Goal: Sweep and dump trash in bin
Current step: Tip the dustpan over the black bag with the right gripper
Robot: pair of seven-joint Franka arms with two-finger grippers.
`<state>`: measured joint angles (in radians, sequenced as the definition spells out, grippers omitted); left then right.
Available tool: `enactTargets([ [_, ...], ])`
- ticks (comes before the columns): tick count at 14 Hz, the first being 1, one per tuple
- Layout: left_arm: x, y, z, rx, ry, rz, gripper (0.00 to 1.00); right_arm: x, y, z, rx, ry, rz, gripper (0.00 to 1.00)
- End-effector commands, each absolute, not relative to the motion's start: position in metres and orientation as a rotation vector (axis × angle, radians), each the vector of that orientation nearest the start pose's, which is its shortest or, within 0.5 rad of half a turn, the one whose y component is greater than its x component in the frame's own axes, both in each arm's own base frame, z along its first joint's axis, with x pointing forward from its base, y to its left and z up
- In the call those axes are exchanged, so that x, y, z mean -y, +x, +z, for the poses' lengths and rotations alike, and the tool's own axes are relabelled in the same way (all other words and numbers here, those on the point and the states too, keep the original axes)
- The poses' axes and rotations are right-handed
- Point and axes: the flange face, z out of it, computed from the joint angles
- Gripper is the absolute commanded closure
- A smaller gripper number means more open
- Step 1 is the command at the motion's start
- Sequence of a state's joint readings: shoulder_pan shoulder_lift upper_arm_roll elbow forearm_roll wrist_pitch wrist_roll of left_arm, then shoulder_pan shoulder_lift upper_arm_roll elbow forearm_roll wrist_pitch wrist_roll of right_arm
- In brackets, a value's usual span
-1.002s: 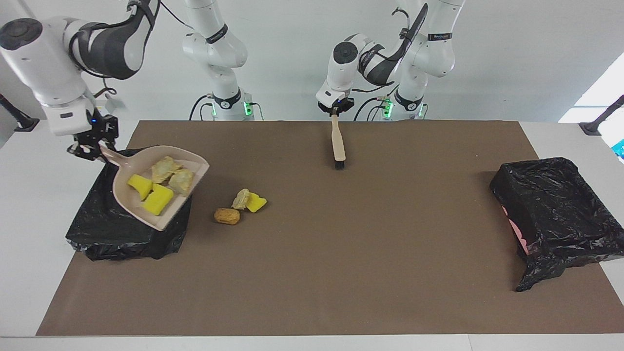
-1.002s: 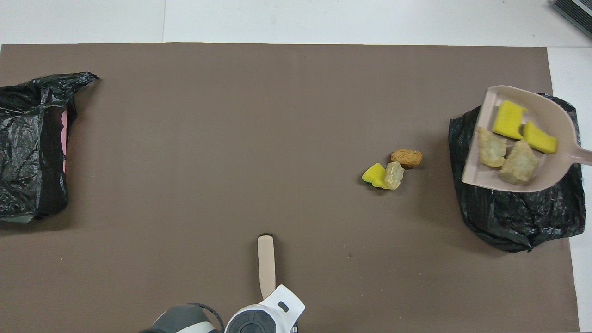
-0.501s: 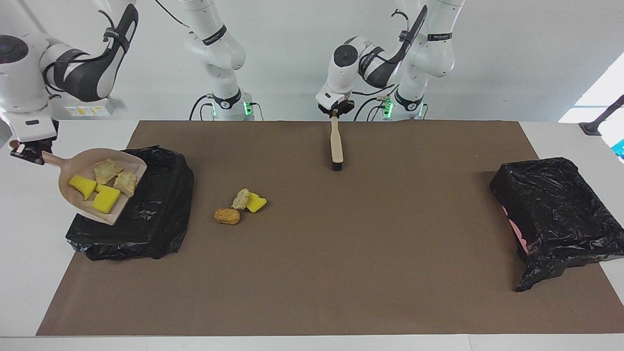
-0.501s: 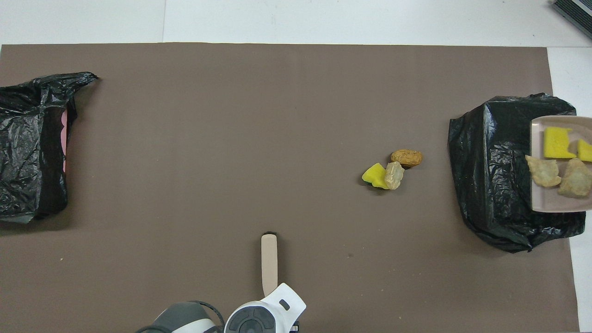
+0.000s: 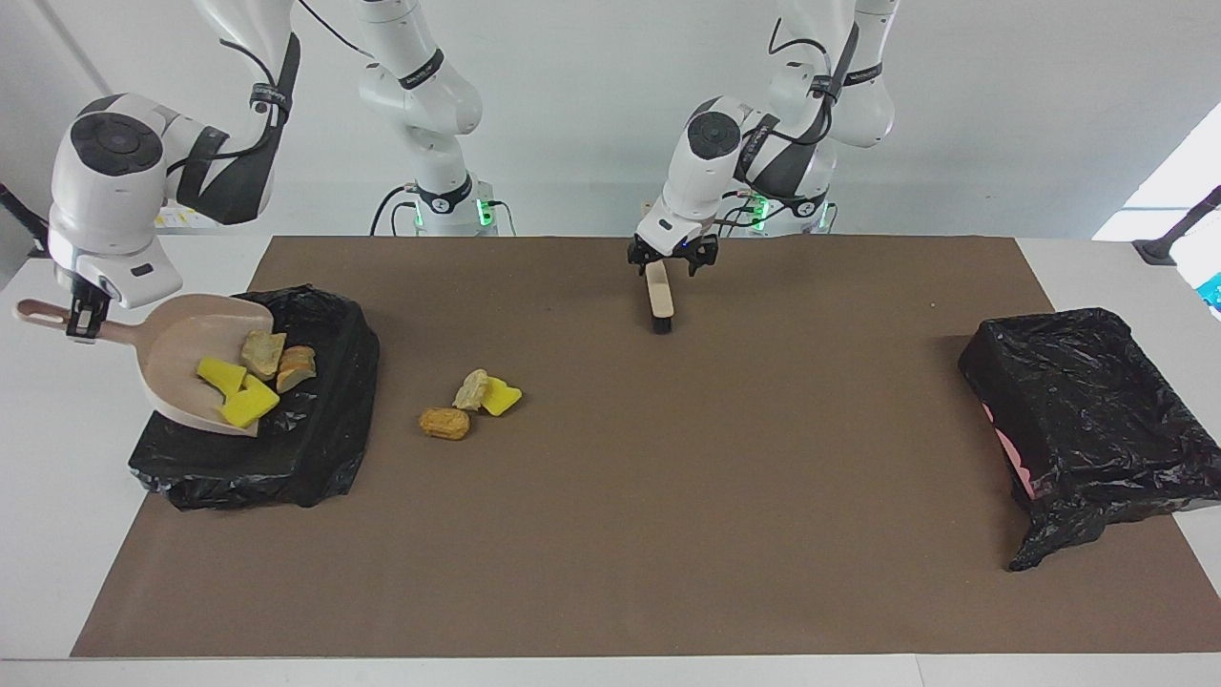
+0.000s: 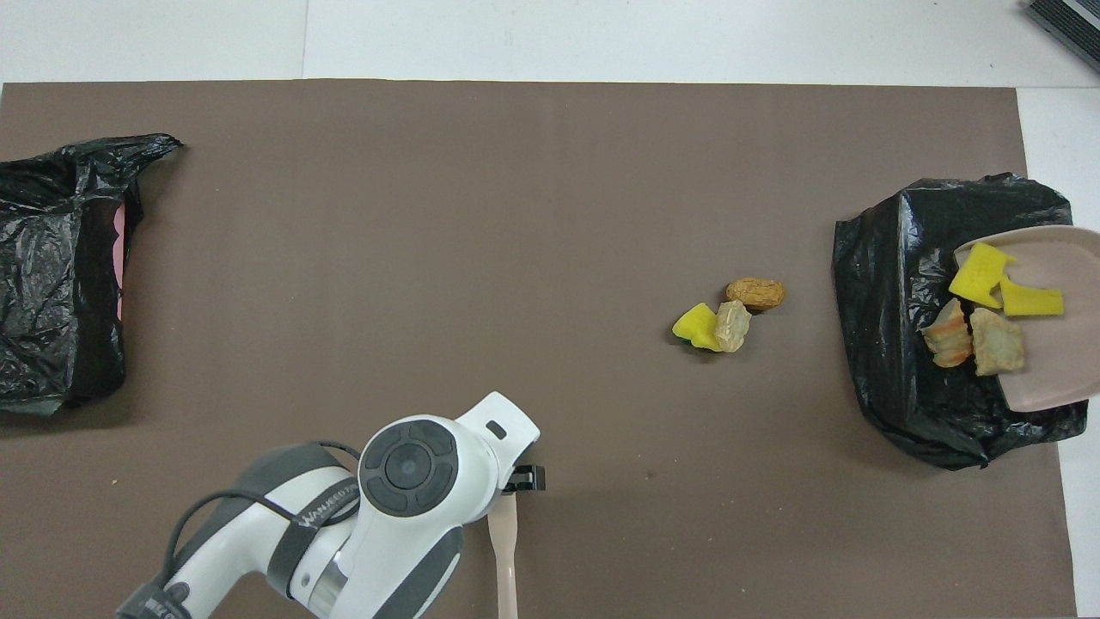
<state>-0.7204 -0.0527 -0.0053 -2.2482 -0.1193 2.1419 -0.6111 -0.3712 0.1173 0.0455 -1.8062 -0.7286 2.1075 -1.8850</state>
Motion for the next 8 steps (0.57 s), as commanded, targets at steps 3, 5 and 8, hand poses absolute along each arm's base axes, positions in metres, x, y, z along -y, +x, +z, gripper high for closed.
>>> enactTargets([
  [3, 0.276, 0.467, 0.411, -0.18, -3.114, -0.004, 0.0, 0.209, 0.574, 0.515, -2.38, 1.147, -0.809, 1.0],
  [5, 0.231, 0.503, 0.455, -0.148, -3.141, -0.106, 0.0, 0.191, 0.576, 0.545, -2.347, 1.091, -0.785, 1.0],
  [8, 0.178, 0.532, 0.527, -0.226, -3.121, -0.077, 0.0, 0.194, 0.589, 0.566, -2.241, 1.153, -0.723, 1.0],
])
